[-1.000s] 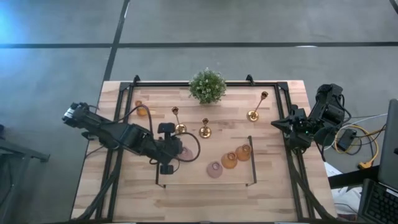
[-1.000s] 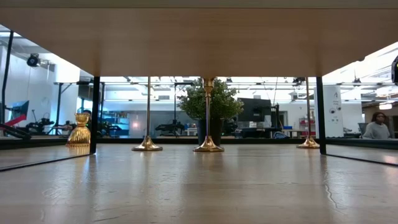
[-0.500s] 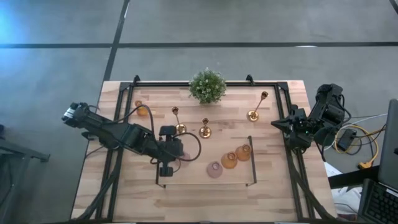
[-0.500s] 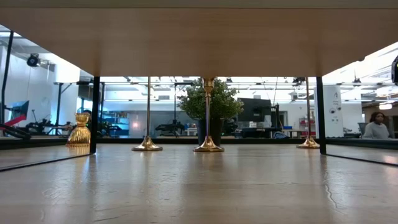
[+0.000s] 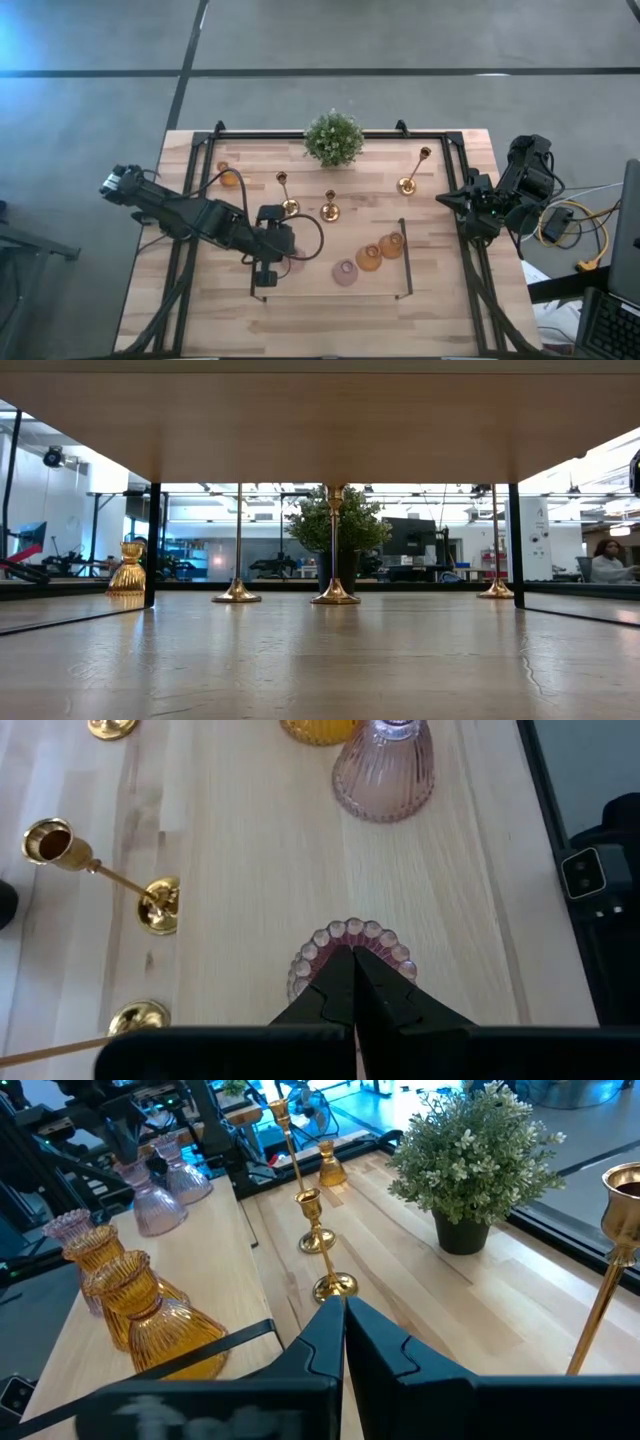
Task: Pick & Place candle stick holders
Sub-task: Put the violet candle holder on the shelf, then put the yellow candle holder on the shelf
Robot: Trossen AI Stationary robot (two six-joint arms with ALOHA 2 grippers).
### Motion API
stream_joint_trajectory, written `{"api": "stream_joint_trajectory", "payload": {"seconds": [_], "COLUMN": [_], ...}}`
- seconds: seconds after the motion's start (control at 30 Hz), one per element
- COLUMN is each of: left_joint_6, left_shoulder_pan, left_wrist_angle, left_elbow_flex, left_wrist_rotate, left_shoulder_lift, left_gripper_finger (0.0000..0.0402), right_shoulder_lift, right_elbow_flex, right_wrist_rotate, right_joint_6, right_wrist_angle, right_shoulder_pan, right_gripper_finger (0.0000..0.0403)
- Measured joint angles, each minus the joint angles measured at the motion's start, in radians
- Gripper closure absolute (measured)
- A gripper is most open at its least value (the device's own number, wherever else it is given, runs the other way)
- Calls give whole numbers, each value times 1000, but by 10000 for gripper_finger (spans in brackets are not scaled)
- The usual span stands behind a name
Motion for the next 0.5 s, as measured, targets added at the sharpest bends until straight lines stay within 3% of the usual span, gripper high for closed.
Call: {"api": "stream_joint_trajectory", "payload": {"seconds": [0.5], "left_joint_6": [78], "left_shoulder_pan": [-1], "left_wrist_angle": [-48], "left_elbow_flex": [122], "left_wrist_rotate": [-55], "left_shoulder_lift": [0], "left_gripper_finger": [401], "right_shoulder_lift": [0], "right_elbow_flex": [0], "right_wrist_rotate": [0], "right_joint_6": [0], "right_wrist_angle": [0], "right_shoulder_pan": [0], "right_gripper_finger": [394]}}
